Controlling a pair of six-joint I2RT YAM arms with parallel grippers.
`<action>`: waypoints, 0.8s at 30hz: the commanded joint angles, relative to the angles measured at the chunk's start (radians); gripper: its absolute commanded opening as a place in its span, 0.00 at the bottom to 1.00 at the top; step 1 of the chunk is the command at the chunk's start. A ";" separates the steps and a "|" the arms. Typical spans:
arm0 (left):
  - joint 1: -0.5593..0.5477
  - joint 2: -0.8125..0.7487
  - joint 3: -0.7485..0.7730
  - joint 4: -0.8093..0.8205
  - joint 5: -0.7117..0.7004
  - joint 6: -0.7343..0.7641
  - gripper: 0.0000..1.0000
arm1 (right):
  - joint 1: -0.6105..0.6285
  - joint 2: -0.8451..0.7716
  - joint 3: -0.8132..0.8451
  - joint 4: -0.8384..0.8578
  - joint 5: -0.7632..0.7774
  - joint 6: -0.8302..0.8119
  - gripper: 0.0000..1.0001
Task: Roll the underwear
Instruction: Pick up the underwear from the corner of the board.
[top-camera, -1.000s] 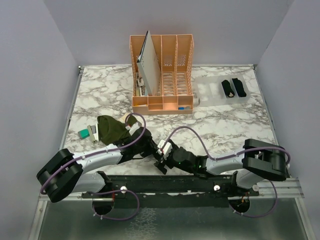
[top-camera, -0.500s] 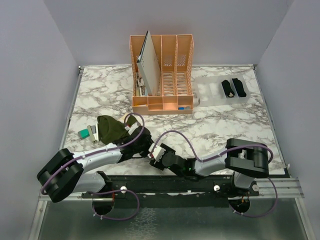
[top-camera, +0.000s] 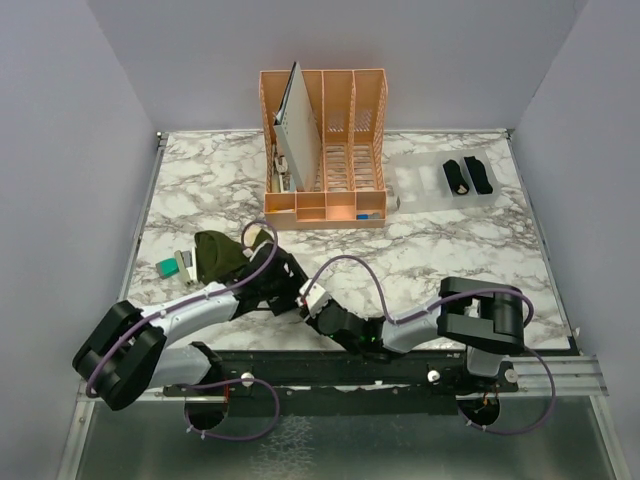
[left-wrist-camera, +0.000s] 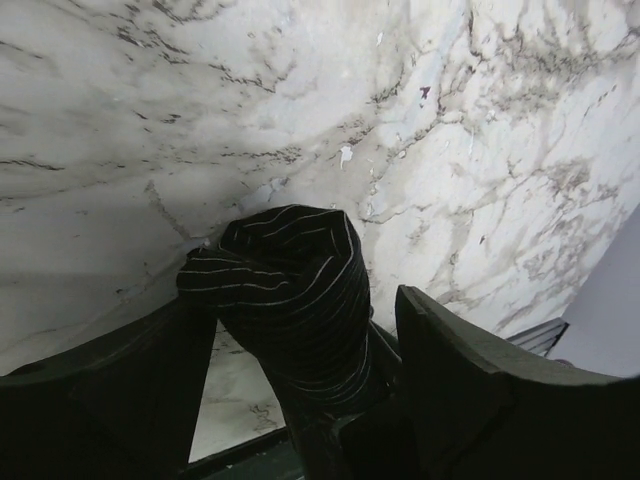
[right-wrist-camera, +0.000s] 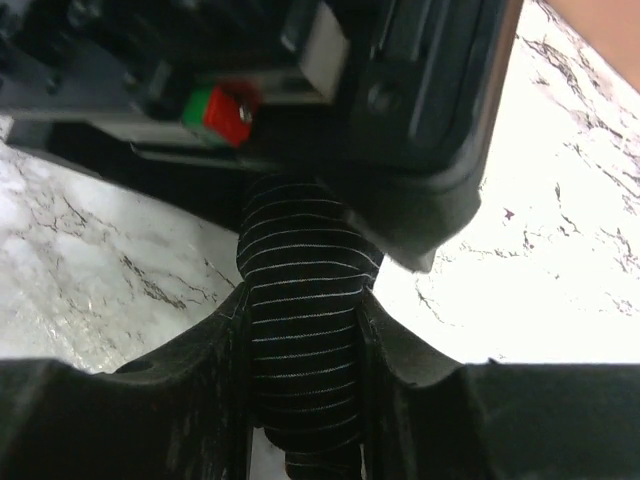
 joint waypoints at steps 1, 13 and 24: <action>0.051 -0.063 0.002 -0.078 0.035 0.053 0.80 | -0.019 0.059 -0.046 -0.275 -0.051 0.150 0.03; 0.095 -0.347 0.018 -0.207 -0.090 0.083 0.90 | -0.249 -0.396 -0.119 -0.385 -0.212 0.267 0.00; 0.102 -0.387 0.033 -0.270 -0.113 0.135 0.91 | -0.497 -0.708 0.042 -0.764 -0.153 0.149 0.00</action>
